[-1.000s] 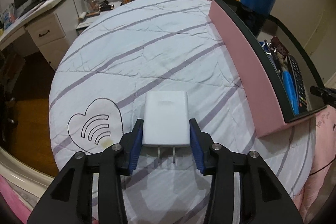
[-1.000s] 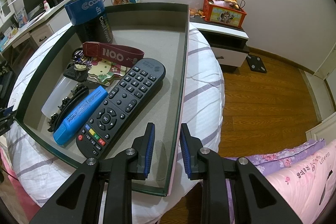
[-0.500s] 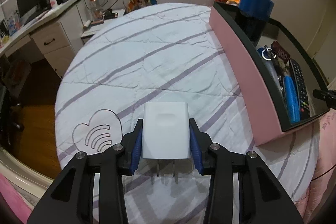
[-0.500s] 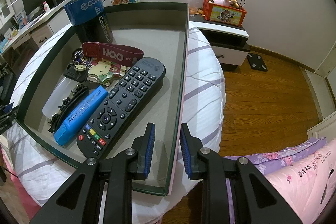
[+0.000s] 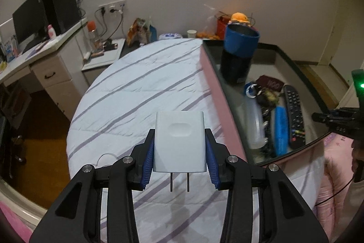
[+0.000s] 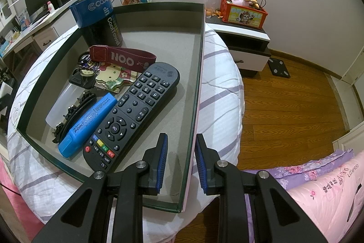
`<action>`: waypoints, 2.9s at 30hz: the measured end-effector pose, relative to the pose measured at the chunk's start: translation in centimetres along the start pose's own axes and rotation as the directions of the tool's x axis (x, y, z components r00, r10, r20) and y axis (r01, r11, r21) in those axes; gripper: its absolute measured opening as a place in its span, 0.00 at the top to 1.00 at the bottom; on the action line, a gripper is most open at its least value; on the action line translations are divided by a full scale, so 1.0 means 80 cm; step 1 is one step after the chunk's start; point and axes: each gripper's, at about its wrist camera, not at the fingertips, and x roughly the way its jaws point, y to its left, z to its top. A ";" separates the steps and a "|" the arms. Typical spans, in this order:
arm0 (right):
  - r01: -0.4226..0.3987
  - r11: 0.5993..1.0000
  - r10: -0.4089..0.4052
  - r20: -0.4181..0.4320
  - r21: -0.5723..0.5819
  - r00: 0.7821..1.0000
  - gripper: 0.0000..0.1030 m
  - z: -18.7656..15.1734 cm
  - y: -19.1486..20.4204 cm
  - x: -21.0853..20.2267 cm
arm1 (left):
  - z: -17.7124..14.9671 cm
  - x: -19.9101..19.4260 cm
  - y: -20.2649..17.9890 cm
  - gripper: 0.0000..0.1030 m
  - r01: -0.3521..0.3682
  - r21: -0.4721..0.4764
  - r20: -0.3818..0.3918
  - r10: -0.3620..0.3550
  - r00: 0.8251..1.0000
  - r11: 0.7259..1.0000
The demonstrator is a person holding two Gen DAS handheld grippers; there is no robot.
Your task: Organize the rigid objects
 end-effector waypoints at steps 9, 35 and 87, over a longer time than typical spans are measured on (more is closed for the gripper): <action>-0.022 1.000 0.022 0.004 -0.002 1.000 0.74 0.001 0.000 0.000 | 0.024 0.000 -0.043 0.61 0.077 0.034 0.023 -0.078 0.997 0.996; -0.064 0.998 0.064 0.030 -0.001 0.998 0.71 -0.005 -0.006 -0.003 | 0.065 0.101 -0.127 0.61 0.074 0.142 -0.090 -0.061 0.994 0.987; -0.026 0.999 0.027 0.041 -0.021 0.999 0.45 -0.010 0.012 -0.029 | -0.006 -0.021 -0.074 0.01 0.042 0.057 0.053 -0.045 0.998 0.998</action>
